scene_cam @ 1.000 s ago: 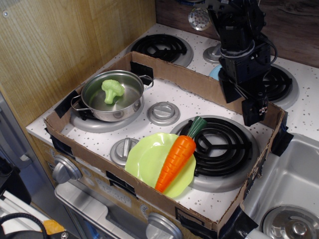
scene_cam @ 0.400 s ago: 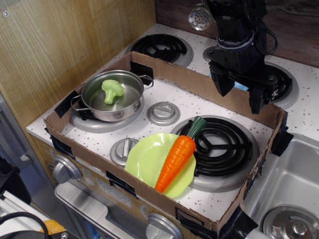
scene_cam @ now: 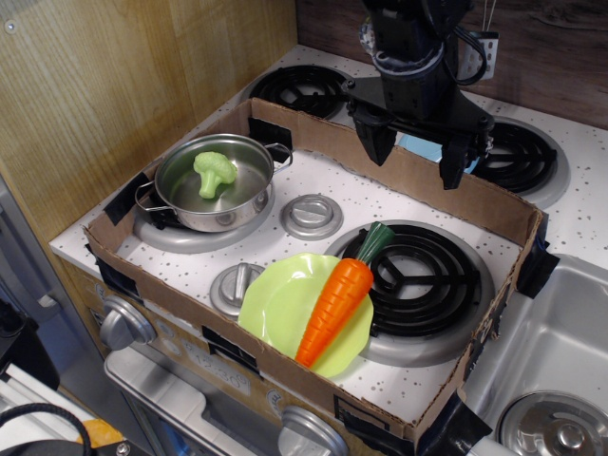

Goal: Take carrot off plate

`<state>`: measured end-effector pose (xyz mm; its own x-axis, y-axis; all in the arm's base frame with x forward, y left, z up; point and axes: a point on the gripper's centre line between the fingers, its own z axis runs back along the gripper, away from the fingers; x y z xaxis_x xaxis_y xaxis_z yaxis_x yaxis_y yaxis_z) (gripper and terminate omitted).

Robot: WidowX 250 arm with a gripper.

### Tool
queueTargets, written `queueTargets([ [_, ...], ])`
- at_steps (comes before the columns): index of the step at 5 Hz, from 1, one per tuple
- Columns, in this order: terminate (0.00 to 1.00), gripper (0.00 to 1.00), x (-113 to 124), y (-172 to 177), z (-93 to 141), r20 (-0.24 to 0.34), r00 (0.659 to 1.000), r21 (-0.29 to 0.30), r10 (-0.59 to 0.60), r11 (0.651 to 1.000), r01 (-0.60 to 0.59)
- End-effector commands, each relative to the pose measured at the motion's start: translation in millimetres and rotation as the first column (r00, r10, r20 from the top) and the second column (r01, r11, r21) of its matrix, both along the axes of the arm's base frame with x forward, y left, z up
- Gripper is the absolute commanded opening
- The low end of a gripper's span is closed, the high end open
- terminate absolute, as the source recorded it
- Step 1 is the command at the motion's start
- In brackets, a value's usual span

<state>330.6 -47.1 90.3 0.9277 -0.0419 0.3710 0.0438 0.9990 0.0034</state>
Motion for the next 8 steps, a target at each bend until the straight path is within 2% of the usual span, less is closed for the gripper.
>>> queueTargets([
  [1, 0.0, 1.0, -21.6, 0.0, 22.2, 0.026, 0.997, 0.097, 0.067, 0.993, -0.069],
  [2, 0.0, 1.0, -36.8, -3.1, 20.8, 0.004, 0.994, 0.081, 0.107, 0.991, -0.107],
  [4, 0.0, 1.0, -65.8, 2.1, -5.1, -0.03, 0.984, 0.041, 0.176, 0.984, -0.175],
  [6, 0.0, 1.0, -82.7, 6.7, -29.7, -0.002, 0.979, 0.03, 0.204, 0.978, -0.204],
  [8, 0.0, 1.0, -84.2, 12.9, -51.7, 0.02, 0.98, -0.017, 0.197, 0.98, -0.197],
])
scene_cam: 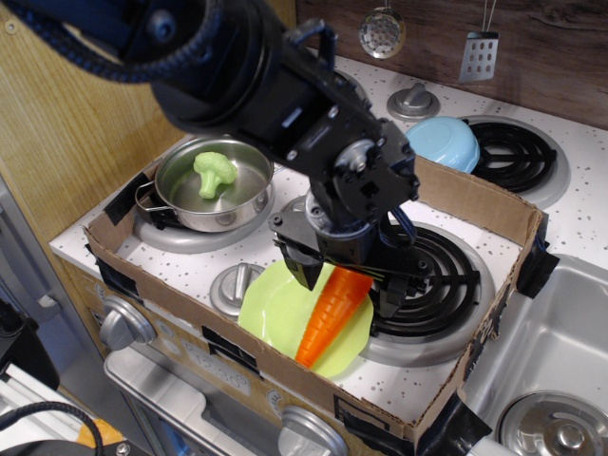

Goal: Take carrot off plate

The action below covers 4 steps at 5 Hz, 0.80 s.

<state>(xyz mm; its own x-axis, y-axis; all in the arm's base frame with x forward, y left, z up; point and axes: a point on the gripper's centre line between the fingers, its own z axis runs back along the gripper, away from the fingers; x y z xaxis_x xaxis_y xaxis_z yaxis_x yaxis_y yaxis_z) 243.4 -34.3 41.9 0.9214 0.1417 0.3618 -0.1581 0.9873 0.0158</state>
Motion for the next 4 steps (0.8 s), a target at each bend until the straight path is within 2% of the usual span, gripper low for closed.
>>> queueTargets([
  [1, 0.0, 1.0, 4.3, 3.9, -8.2, 0.049, 0.999, -0.035, -0.012, 0.999, 0.014],
  [2, 0.0, 1.0, 4.7, 6.0, -12.1, 0.049, 0.999, -0.047, -0.007, 0.999, 0.009],
  [3, 0.0, 0.0, 5.2, 6.9, -9.2, 0.036, 0.999, -0.047, -0.006, 0.999, 0.008],
  [4, 0.0, 0.0, 6.1, 5.6, -4.4, -0.002, 1.0, -0.07, 0.003, 0.998, -0.003],
])
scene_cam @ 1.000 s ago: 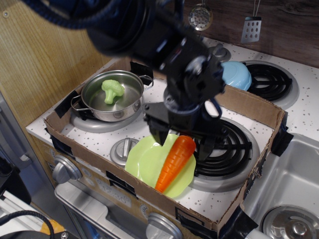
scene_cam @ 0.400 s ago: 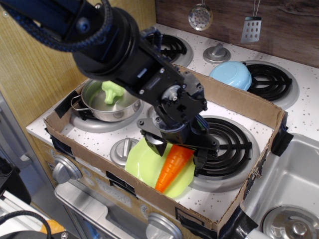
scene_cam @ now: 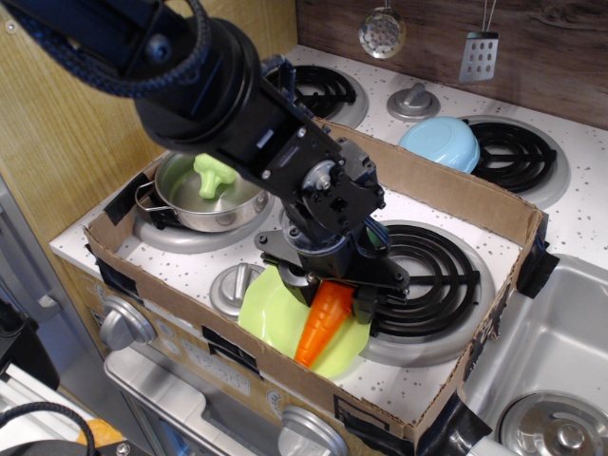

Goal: Take carrot off plate

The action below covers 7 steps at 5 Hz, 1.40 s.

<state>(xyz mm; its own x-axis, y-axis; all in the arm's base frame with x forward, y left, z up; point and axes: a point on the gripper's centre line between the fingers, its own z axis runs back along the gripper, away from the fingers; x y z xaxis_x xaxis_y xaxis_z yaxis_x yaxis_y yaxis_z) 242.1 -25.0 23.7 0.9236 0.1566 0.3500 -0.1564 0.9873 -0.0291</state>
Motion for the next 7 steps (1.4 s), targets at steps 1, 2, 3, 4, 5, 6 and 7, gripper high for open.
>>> queueTargets([
  [1, 0.0, 0.0, 10.1, -5.2, 22.1, -0.008, 1.0, -0.017, -0.001, 1.0, 0.0],
  [2, 0.0, 0.0, 15.4, -4.3, 33.0, -0.041, 0.999, -0.018, -0.021, 1.0, 0.02],
  [3, 0.0, 0.0, 28.4, -1.5, 47.9, -0.098, 0.995, -0.053, -0.03, 0.998, 0.025],
  [4, 0.0, 0.0, 45.8, -3.8, 58.2, -0.133, 0.99, -0.094, -0.043, 0.995, 0.031],
  [5, 0.0, 0.0, 64.7, -9.5, 61.7, -0.159, 0.987, -0.183, 0.006, 0.982, -0.036],
  [6, 0.0, 0.0, 77.4, -5.0, 54.7, -0.137, 0.987, -0.286, 0.085, 0.951, -0.122],
  [7, 0.0, 0.0, 85.2, 5.0, 40.8, -0.098, 0.962, -0.378, 0.255, 0.885, -0.273],
])
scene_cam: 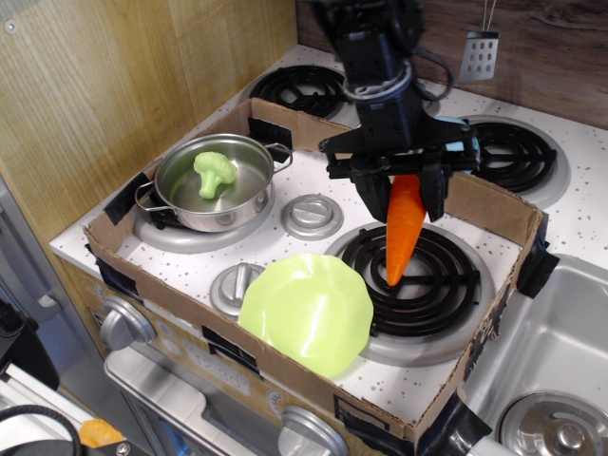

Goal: Take carrot off plate

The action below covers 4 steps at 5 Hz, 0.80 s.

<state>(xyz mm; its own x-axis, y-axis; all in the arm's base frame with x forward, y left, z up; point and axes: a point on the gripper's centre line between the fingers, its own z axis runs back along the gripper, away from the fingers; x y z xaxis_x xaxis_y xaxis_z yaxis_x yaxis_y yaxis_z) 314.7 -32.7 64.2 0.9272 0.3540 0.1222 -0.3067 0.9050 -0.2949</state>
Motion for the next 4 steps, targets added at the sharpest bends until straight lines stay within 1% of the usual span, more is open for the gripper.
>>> queueTargets([
  [1, 0.0, 0.0, 12.0, 18.5, -7.8, 0.113, 0.961, -0.085, 0.254, 0.966, -0.245],
  [2, 0.0, 0.0, 9.0, 12.9, -11.8, 0.092, 0.966, -0.085, 0.241, 0.969, -0.233],
  [3, 0.0, 0.0, 7.5, 10.6, -10.7, 0.059, 0.971, -0.093, 0.234, 0.969, -0.228],
  [4, 0.0, 0.0, 6.1, 7.7, -17.4, 0.041, 0.975, -0.134, 0.216, 0.969, -0.209],
])
